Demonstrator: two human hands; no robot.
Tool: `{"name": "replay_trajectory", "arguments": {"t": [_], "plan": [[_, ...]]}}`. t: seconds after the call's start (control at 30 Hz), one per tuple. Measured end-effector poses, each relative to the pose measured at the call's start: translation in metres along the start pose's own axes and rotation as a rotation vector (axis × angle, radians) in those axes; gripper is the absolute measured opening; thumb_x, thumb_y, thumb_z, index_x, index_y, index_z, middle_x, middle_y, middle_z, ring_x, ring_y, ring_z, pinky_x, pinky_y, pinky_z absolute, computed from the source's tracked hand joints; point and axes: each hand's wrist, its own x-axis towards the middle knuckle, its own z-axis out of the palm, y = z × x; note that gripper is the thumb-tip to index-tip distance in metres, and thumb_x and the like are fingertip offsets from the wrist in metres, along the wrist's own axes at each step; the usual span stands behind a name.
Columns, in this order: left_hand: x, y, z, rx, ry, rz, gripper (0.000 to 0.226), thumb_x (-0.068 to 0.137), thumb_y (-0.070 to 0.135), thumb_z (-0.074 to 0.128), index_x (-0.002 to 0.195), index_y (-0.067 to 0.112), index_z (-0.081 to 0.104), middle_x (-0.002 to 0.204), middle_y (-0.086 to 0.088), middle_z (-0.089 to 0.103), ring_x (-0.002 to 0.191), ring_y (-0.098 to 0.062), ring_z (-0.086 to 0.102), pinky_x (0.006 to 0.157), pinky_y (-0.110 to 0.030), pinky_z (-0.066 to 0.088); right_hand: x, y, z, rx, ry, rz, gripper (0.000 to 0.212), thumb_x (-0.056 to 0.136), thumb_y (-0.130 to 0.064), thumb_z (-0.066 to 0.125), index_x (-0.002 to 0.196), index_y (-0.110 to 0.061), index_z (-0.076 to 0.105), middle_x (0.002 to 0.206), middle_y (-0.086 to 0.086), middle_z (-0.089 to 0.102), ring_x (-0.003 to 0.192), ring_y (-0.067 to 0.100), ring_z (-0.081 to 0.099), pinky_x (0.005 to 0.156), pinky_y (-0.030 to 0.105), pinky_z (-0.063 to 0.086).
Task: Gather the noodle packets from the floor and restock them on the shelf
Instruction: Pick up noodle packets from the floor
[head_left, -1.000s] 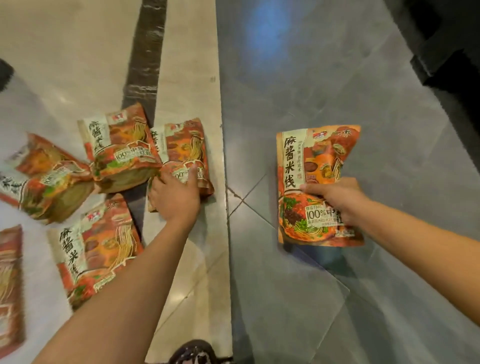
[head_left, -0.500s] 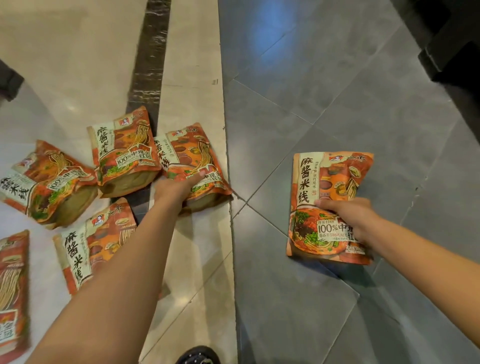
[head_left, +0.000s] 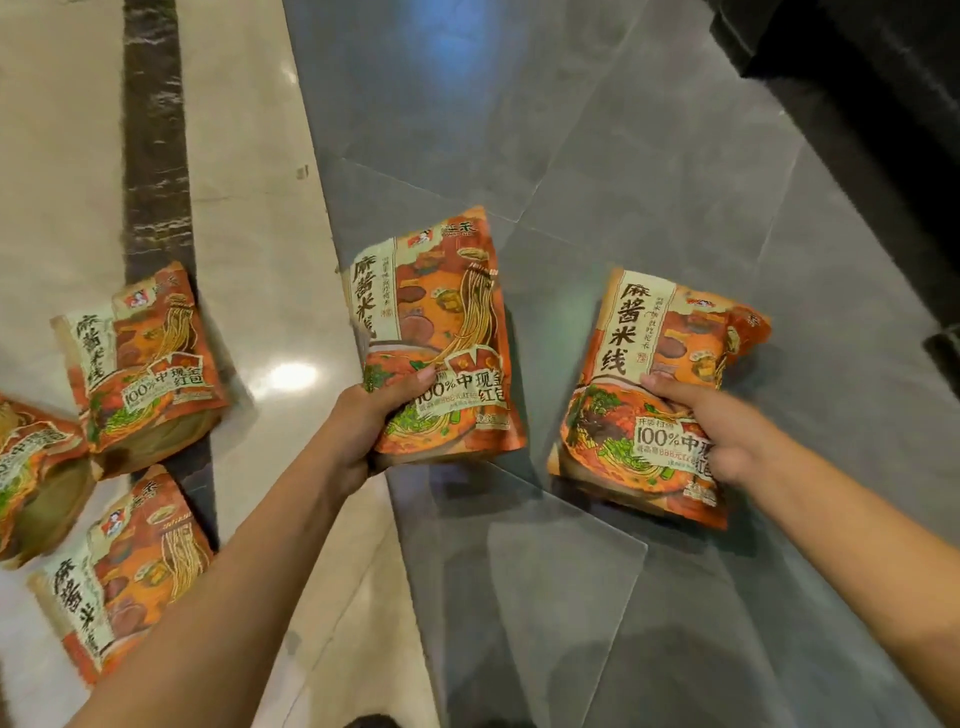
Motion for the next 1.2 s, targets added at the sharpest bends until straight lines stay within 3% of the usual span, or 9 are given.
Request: {"name": "replay_trajectory", "arguments": {"t": [0.17,0.33,0.4,0.5,0.73,0.8,0.93,1.07,1.2], "plan": [[-0.072,0.037,0.046,0.023,-0.016,-0.081,0.065,0.058,0.028,0.092,0.114,0.006,0.068,0.107,-0.015,0.074,0.089,-0.027,0.075,0.071,-0.039,0.062,-0.097,0.000,-0.034,0.263,0.068,0.147,0.026,0.089,-0.021,0.065,0.113,-0.010,0.065,0.079,0.013,0.075,0.063,0.027,0.073,0.052,0.045,0.060],[-0.179,0.092,0.074,0.199,-0.100,-0.101,0.103,0.018,0.058,0.095,0.106,0.012,0.070,0.099,-0.011,0.076,0.079,-0.023,0.075,0.054,-0.026,0.057,-0.225,-0.023,-0.052,0.360,0.111,0.191,0.027,0.089,-0.021,0.067,0.113,-0.011,0.066,0.087,0.014,0.076,0.069,0.028,0.074,0.056,0.039,0.060],[-0.226,0.114,0.089,0.217,-0.139,-0.114,0.100,0.023,0.057,0.096,0.109,0.012,0.069,0.103,-0.013,0.076,0.083,-0.025,0.075,0.060,-0.029,0.059,-0.276,-0.032,-0.056,0.399,0.121,0.211,0.036,0.086,-0.024,0.069,0.120,-0.011,0.066,0.101,0.017,0.074,0.079,0.031,0.073,0.068,0.041,0.059],[-0.293,0.144,0.109,0.237,-0.171,-0.155,0.067,0.052,0.038,0.092,0.107,0.010,0.068,0.101,-0.014,0.075,0.079,-0.022,0.075,0.058,-0.027,0.059,-0.355,-0.044,-0.064,0.438,0.143,0.213,0.040,0.084,-0.026,0.071,0.121,-0.011,0.066,0.106,0.019,0.073,0.084,0.031,0.072,0.075,0.042,0.056],[-0.428,0.192,0.163,0.418,-0.277,-0.194,0.032,0.080,0.016,0.075,0.110,0.011,0.068,0.099,-0.011,0.076,0.091,-0.028,0.074,0.065,-0.029,0.060,-0.538,-0.048,-0.101,0.499,0.274,0.126,0.052,0.070,-0.026,0.083,0.117,-0.014,0.068,0.103,0.015,0.075,0.090,0.034,0.073,0.069,0.040,0.060],[-0.455,0.196,0.177,0.477,-0.334,-0.205,0.044,0.074,0.016,0.081,0.114,0.009,0.067,0.102,-0.013,0.076,0.092,-0.030,0.074,0.067,-0.032,0.061,-0.581,-0.032,-0.112,0.508,0.348,0.109,0.061,0.059,-0.027,0.089,0.115,-0.012,0.070,0.099,0.015,0.075,0.087,0.034,0.074,0.076,0.045,0.060],[-0.505,0.194,0.194,0.586,-0.453,-0.205,0.047,0.067,0.018,0.083,0.111,0.010,0.068,0.103,-0.015,0.075,0.092,-0.032,0.073,0.075,-0.041,0.061,-0.666,0.016,-0.122,0.640,0.535,0.065,0.030,0.070,-0.018,0.085,0.095,-0.009,0.072,0.083,0.013,0.076,0.070,0.028,0.074,0.065,0.036,0.060],[-0.553,0.170,0.216,0.796,-0.588,-0.241,0.097,0.029,0.041,0.098,0.114,0.010,0.067,0.105,-0.015,0.075,0.093,-0.034,0.073,0.073,-0.041,0.061,-0.736,0.089,-0.121,0.932,0.568,0.066,0.025,0.079,-0.017,0.078,0.100,-0.007,0.069,0.081,0.014,0.076,0.066,0.027,0.073,0.057,0.035,0.060],[-0.607,0.122,0.256,1.039,-0.718,-0.278,0.102,0.017,0.044,0.096,0.109,0.009,0.068,0.097,-0.014,0.076,0.085,-0.032,0.075,0.063,-0.034,0.060,-0.794,0.177,-0.126,1.203,0.730,0.037,0.057,0.059,-0.017,0.085,0.112,-0.002,0.068,0.096,0.020,0.074,0.078,0.034,0.073,0.068,0.041,0.060]]}}
